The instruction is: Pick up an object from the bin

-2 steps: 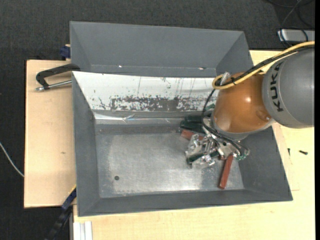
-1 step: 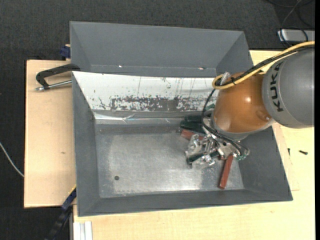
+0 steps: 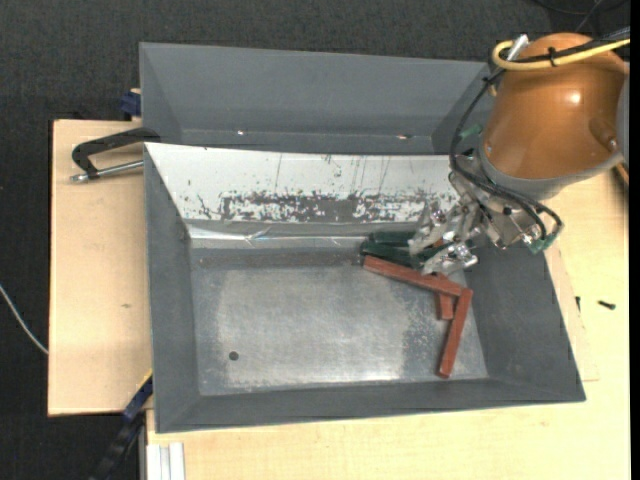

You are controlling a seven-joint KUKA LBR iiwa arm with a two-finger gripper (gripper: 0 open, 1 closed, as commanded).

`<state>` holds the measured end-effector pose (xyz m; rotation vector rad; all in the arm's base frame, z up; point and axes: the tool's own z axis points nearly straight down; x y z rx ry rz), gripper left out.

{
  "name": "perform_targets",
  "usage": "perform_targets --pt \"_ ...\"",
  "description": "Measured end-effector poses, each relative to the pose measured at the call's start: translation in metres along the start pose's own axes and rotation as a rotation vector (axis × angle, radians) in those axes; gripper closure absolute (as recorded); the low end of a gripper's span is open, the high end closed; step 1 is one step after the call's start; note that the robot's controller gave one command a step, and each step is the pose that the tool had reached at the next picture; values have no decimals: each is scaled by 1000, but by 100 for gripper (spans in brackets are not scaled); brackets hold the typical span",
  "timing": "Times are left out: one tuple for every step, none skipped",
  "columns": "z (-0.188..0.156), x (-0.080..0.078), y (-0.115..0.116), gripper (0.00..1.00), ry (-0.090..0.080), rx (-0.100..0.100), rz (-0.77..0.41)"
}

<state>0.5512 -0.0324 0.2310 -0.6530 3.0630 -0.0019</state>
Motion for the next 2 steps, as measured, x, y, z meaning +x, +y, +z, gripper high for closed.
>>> perform_targets --pt "1 1 1 0 3 -2 -1" --pt "2 1 1 100 4 -3 -1"
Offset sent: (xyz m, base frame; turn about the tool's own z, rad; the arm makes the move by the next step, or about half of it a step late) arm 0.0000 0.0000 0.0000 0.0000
